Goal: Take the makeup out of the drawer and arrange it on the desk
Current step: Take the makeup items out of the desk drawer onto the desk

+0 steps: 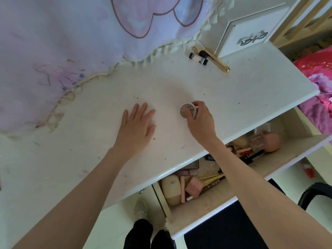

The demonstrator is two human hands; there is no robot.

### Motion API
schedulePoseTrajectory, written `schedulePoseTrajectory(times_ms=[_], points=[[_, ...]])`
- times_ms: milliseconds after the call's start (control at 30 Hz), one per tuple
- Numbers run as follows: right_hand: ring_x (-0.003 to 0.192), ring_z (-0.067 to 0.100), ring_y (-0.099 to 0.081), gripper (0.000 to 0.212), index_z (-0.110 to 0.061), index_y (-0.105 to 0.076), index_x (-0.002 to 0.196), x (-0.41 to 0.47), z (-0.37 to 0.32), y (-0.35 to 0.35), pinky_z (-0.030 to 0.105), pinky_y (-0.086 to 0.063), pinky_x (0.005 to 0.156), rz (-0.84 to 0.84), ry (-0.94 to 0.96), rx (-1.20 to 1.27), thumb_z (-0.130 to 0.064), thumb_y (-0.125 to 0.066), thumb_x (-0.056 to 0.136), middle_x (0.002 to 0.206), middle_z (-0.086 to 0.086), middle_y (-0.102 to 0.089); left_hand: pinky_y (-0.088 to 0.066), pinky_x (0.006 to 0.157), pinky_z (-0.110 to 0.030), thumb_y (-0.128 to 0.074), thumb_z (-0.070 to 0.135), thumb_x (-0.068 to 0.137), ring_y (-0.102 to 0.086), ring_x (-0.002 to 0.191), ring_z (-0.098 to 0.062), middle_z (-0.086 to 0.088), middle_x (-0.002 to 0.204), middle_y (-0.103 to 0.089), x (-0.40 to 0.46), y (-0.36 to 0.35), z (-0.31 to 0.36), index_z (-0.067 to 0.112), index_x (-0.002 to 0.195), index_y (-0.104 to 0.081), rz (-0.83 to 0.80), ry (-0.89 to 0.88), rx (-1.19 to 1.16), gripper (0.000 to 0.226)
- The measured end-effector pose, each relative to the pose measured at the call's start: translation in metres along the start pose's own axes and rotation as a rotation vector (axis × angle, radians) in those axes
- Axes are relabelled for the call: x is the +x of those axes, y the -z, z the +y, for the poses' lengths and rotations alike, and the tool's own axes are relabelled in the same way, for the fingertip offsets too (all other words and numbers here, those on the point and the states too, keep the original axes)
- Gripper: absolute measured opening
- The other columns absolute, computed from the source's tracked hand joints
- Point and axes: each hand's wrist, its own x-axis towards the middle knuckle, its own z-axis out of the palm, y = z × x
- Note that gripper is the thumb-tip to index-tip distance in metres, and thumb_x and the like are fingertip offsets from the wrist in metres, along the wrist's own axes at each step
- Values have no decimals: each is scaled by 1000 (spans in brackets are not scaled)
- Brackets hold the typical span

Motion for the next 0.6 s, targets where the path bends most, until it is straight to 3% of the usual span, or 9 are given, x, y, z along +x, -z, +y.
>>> schedulePoseTrajectory(times_ms=[167, 300, 433, 600], points=[[86, 18, -55, 32, -14, -51, 120, -28, -63, -41, 19, -41, 66, -221, -9, 207, -21, -58, 89, 95, -1, -59, 7, 115, -43, -42, 40, 93, 0, 144, -20, -1, 157, -9, -73, 11, -56, 24, 146, -23, 57, 227, -90, 58], [77, 23, -57, 33, -14, -52, 118, -37, -122, -87, 29, -46, 71, -366, -36, 297, -22, -60, 88, 100, 7, -60, 9, 114, -47, -41, 46, 92, 2, 144, -20, -1, 157, -7, -117, 19, -114, 26, 146, -21, 99, 400, -52, 61], [61, 20, -58, 28, -13, -51, 111, -39, -180, -132, 32, -51, 67, -459, -48, 352, -19, -62, 86, 100, 12, -61, 7, 114, -50, -34, 51, 93, 1, 144, -24, -4, 157, -8, -146, 27, -162, 27, 146, -22, 111, 498, -18, 60], [95, 30, -60, 27, -13, -52, 118, -42, -208, -170, 35, -48, 78, -459, -50, 166, -22, -51, 92, 114, 14, -60, 5, 115, -46, 2, 56, 86, 3, 145, -22, 0, 158, -1, -163, 22, -181, 31, 148, -8, 57, 451, 117, 68]])
